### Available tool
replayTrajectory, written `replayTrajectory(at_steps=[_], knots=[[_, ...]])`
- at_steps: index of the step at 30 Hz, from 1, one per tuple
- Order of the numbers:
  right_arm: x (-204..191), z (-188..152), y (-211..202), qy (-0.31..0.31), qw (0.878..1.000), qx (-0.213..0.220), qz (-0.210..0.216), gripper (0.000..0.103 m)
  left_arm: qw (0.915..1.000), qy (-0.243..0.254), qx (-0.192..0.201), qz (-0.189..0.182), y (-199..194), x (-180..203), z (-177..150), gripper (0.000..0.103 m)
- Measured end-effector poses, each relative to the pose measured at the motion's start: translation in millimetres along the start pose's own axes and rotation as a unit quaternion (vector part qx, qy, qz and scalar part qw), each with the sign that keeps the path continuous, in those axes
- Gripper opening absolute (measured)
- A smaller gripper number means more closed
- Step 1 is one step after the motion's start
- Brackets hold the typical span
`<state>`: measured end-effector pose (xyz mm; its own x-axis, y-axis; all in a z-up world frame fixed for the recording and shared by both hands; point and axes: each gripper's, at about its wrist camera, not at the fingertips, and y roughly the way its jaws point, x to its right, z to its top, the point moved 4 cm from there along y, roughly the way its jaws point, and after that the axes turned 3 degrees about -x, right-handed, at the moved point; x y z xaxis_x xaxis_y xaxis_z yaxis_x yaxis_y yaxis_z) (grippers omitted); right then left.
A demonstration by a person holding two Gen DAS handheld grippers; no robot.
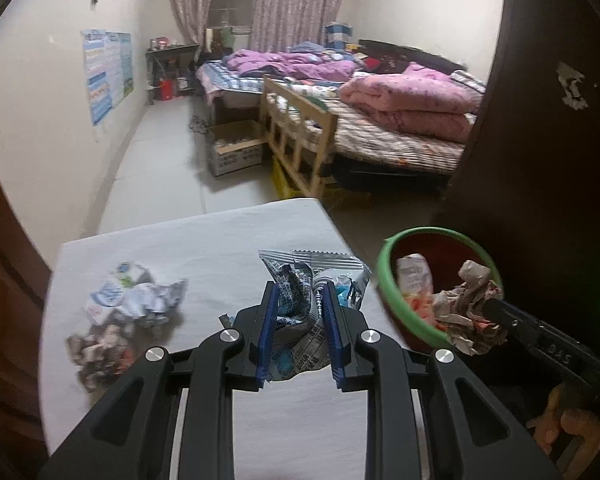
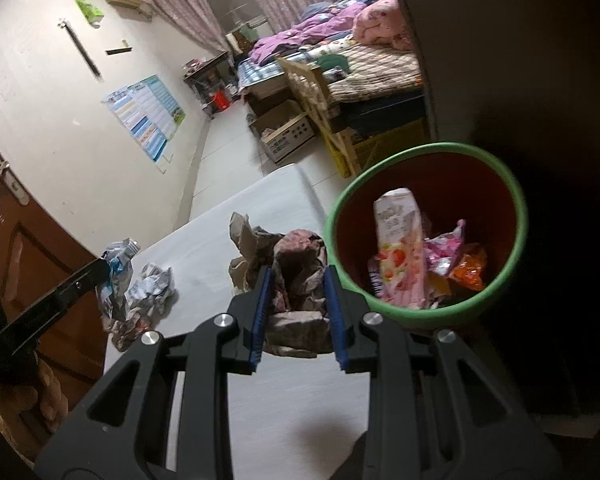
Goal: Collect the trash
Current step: 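Carry the blue-white wrapper and paper ball over the bin, then open both tools to drop the wrapper and paper ball into the bin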
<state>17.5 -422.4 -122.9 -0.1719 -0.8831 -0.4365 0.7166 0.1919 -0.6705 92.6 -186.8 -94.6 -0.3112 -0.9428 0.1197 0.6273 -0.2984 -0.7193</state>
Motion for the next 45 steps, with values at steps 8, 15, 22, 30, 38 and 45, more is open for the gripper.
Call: replayTrajectory(at_steps=[8, 15, 22, 30, 38, 45], knots=[[37.6, 20.0, -11.2, 0.027, 0.999, 0.03, -0.028, 0.027, 0.9984, 0.016, -0.024, -0.049, 38.4, 45.6, 5.8, 0.021], [68.8, 47.1, -18.1, 0.042, 0.996, 0.058, -0.054, 0.027, 0.9941, 0.052, -0.035, -0.089, 74.5, 103.9, 24.9, 0.022], [93.0, 74.7, -19.9, 0.058, 0.991, 0.09, -0.08, 0.06, 0.9902, 0.09, -0.041, -0.099, 107.5, 151.7, 43.4, 0.074], [93.4, 63.5, -19.1, 0.052, 0.992, 0.079, -0.086, 0.062, 0.9931, 0.078, -0.023, -0.085, 80.4, 120.9, 30.2, 0.075], [30.2, 15.8, 11.6, 0.033, 0.997, 0.019, -0.061, 0.063, 0.9978, 0.065, -0.002, -0.01, 25.9, 43.1, -12.4, 0.078], [-69.3, -40.6, 57.5, -0.052, 0.997, -0.055, -0.006, 0.069, 0.9974, 0.033, -0.001, 0.064, -12.2, -44.2, -45.2, 0.078]])
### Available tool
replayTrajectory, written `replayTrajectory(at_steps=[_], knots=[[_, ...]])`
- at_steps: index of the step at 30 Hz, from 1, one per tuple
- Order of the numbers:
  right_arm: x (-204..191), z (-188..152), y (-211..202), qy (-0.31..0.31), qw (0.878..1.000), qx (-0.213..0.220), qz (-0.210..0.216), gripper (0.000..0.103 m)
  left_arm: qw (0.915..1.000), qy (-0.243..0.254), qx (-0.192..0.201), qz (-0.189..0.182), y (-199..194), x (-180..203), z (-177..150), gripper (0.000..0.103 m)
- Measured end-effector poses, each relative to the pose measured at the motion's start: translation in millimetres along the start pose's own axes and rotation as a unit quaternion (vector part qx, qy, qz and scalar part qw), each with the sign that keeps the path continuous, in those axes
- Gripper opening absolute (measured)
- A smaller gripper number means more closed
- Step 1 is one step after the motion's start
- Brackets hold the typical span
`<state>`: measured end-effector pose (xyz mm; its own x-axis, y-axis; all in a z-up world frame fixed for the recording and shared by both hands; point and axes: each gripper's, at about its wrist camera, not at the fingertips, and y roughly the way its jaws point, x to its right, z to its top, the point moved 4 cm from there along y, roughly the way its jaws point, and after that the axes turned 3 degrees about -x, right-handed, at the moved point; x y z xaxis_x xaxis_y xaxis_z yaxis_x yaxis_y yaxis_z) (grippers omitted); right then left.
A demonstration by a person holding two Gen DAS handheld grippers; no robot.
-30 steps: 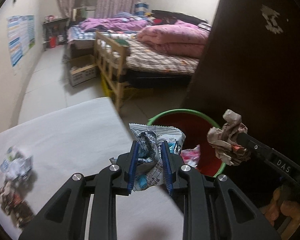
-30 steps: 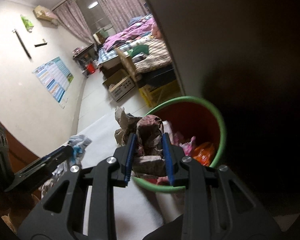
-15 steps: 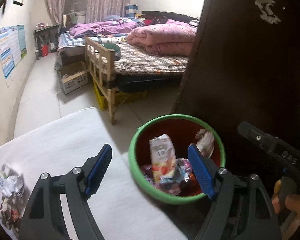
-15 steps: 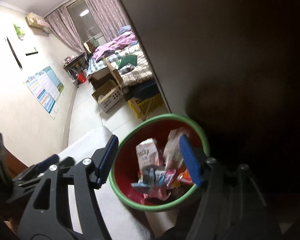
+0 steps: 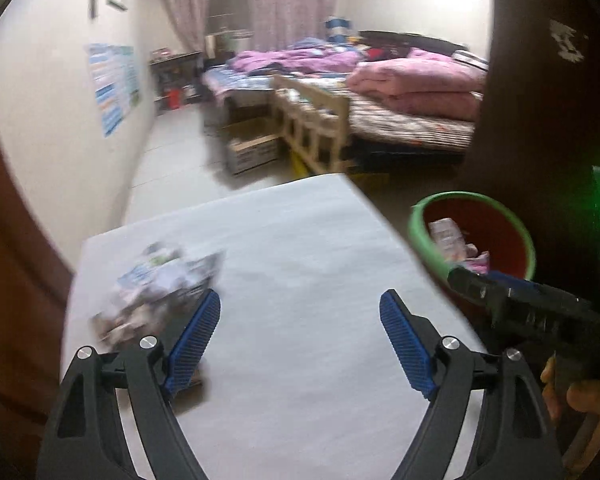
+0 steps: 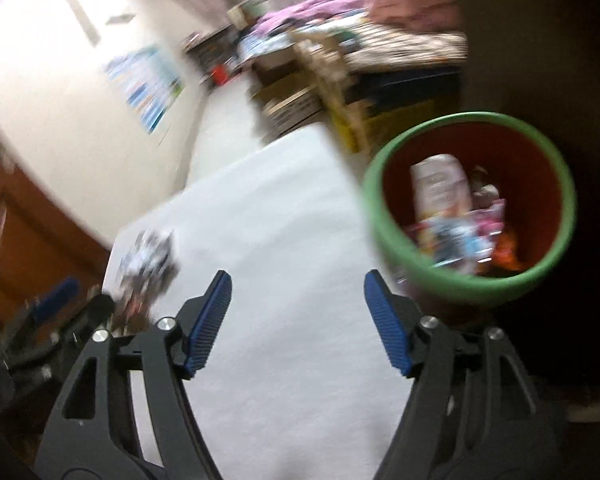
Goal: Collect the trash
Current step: 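Open both tools to drop the wrapper and paper ball into the bin, then move both open tools back toward the trash pile on the table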
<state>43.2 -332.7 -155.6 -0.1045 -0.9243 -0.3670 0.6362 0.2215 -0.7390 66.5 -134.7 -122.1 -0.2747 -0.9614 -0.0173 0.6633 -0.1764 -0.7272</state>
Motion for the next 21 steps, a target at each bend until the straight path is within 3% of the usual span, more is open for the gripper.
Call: replayTrajectory(at_steps=[5, 10, 15, 21], knots=[[-40.9, -22.5, 14.2, -0.054, 0.998, -0.023, 0.007, 0.069, 0.9975, -0.05, 0.004, 0.049, -24.6, -68.2, -33.0, 0.078], [-47.5, -23.7, 12.4, -0.062, 0.998, -0.02, -0.007, 0.069, 0.9903, -0.109, -0.023, 0.083, -23.2, -125.5, -60.5, 0.078], [-42.6, -20.2, 3.7, -0.06, 0.998, -0.008, -0.011, 0.072, 0.9848, -0.128, -0.026, 0.115, -23.7, -158.8, -70.8, 0.078], [-37.1, -23.1, 8.4, -0.055, 0.998, -0.015, -0.014, 0.073, 0.9819, -0.143, -0.037, 0.118, -14.2, -171.0, -77.9, 0.078]])
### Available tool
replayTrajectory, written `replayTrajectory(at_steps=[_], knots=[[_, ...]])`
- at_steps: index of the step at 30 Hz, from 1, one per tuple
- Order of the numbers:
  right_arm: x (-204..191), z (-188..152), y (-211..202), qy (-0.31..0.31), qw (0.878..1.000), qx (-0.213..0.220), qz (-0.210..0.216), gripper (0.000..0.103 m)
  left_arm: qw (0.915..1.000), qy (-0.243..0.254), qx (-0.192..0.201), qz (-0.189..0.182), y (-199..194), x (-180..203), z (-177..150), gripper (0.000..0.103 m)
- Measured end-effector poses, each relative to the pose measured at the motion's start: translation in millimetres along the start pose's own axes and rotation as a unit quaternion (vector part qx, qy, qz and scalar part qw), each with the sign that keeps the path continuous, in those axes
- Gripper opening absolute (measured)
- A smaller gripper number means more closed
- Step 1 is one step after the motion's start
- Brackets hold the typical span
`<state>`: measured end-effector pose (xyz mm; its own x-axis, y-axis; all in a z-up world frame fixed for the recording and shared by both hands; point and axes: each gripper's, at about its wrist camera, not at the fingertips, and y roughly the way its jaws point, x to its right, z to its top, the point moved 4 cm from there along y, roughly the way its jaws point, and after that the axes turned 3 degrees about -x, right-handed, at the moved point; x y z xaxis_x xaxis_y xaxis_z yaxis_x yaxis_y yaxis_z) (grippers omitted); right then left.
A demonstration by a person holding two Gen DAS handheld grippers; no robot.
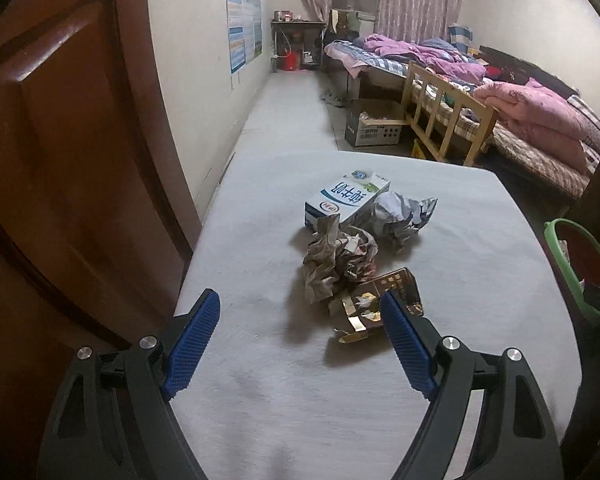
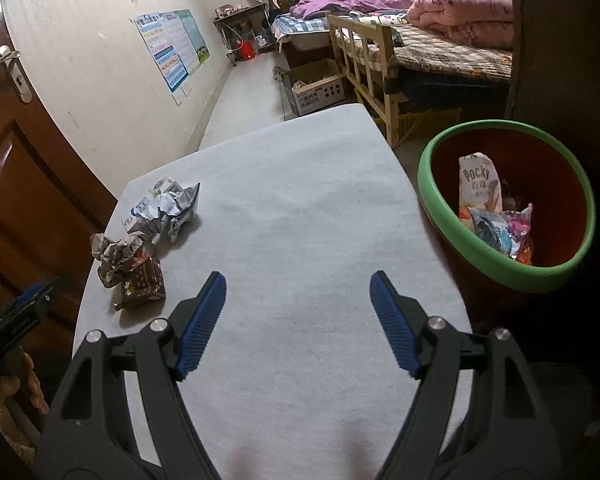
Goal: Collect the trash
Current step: 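Move both open tools back toward the trash pile on the table, then grasp the crumpled brown paper with left tool while right tool grasps the gold snack package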
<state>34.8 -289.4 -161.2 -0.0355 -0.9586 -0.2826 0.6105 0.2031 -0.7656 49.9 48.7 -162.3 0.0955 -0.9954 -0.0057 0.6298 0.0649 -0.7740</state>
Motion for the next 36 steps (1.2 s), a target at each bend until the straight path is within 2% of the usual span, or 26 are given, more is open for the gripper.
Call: replayTrajectory(at_steps=[4, 8, 17, 22, 23, 26, 28, 29, 36], knots=[[3.2, -2.3, 4.4, 0.003, 1.0, -0.006, 0.0, 0.073, 0.9998, 0.012, -0.011, -0.009, 11.2, 7.3, -1.9, 0.084], [6.4, -5.1, 8.4, 0.008, 1.0, -0.012, -0.001, 0.073, 0.9994, 0.014, -0.025, -0.019, 25.6, 14.3, -0.7, 0.084], [15.6, -7.9, 14.5, 0.021, 1.0, -0.02, -0.002, 0.073, 0.9984, -0.006, -0.048, -0.029, 67.5, 20.4, 27.3, 0.084], [19.5, -8.5, 16.6, 0.026, 0.999, -0.023, -0.001, 0.073, 0.9966, 0.001, -0.076, -0.031, 92.6, 31.3, 35.1, 0.081], [20.0, -8.7, 16.8, 0.026, 0.999, -0.023, 0.0, 0.073, 0.9963, 0.002, -0.079, -0.034, 94.4, 32.2, 35.8, 0.078], [20.0, -9.3, 17.8, 0.027, 0.999, -0.026, 0.001, 0.073, 0.9946, -0.002, -0.095, -0.043, 99.7, 34.7, 32.5, 0.041], [20.2, -9.7, 18.7, 0.028, 0.999, -0.028, 0.0, 0.073, 0.9953, -0.007, -0.085, -0.046, 93.0, 34.0, 28.9, 0.033], [20.0, -9.4, 19.0, 0.028, 0.999, -0.028, 0.0, 0.073, 0.9954, -0.008, -0.082, -0.05, 89.9, 33.5, 26.9, 0.029], [17.7, -10.9, 21.6, 0.023, 0.999, -0.034, -0.002, 0.073, 0.9969, 0.0, -0.046, -0.064, 40.9, 30.3, 2.0, 0.029]])
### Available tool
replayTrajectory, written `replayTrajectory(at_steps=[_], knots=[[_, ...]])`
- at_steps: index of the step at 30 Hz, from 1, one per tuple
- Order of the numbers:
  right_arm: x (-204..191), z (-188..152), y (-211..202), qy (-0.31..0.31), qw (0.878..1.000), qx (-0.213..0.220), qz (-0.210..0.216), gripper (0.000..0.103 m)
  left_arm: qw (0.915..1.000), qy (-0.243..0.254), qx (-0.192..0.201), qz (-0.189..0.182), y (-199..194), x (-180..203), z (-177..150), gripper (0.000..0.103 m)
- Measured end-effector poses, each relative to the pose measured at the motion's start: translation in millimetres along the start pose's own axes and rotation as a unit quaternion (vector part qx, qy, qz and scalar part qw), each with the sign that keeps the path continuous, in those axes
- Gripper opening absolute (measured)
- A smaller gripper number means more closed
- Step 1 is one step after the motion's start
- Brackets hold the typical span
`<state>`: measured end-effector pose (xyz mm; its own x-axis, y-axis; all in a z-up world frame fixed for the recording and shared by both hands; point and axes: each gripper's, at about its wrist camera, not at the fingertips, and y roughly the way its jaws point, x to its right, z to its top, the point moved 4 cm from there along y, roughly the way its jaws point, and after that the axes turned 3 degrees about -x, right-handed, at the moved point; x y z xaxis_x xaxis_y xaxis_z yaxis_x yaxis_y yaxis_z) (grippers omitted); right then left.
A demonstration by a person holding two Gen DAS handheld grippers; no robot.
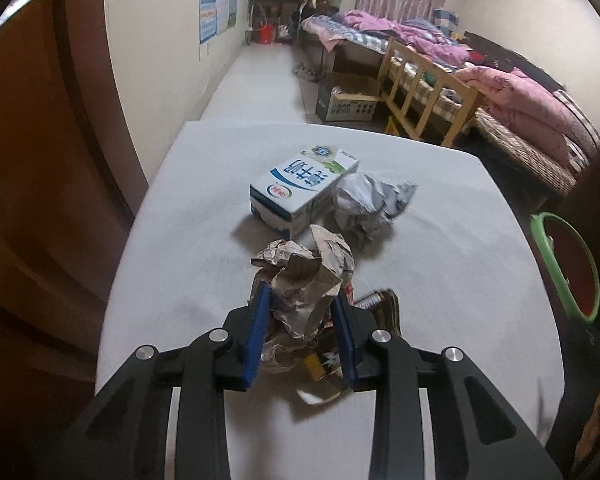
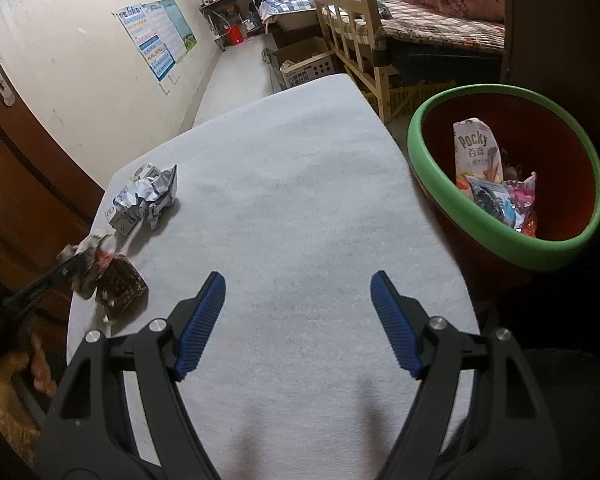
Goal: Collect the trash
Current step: 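Grasp the crumpled brown paper with left tool while right tool grasps the gold snack package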
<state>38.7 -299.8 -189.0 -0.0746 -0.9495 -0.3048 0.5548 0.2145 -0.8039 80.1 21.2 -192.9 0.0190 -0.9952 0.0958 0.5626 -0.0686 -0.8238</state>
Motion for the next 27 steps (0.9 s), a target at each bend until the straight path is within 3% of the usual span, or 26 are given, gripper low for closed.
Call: replayTrajectory(at_steps=[7, 14, 21, 27], knots=[[-7.8, -1.3, 2.8, -0.015, 1.0, -0.008, -0.005, 0.073, 0.9999, -0.001, 0.012, 0.005, -30.3, -13.3, -14.1, 0.028], [-47.4, -5.3, 12.9, -0.083, 0.996, -0.041, 0.001, 0.073, 0.9987, -0.025, 0.041, 0.018, -43.2, -36.5, -9.8, 0.028], [-114.3, -11.0, 29.2, -0.102, 0.989, -0.081, 0.074, 0.078, 0.9973, -0.055, 0.041, 0.026, -40.3, -57.1, -16.3, 0.028], [-175.8, -16.0, 57.6, -0.075, 0.978, -0.136, 0.136, 0.078, 0.9953, -0.08, 0.047, 0.025, -40.7, -75.6, -20.5, 0.028]])
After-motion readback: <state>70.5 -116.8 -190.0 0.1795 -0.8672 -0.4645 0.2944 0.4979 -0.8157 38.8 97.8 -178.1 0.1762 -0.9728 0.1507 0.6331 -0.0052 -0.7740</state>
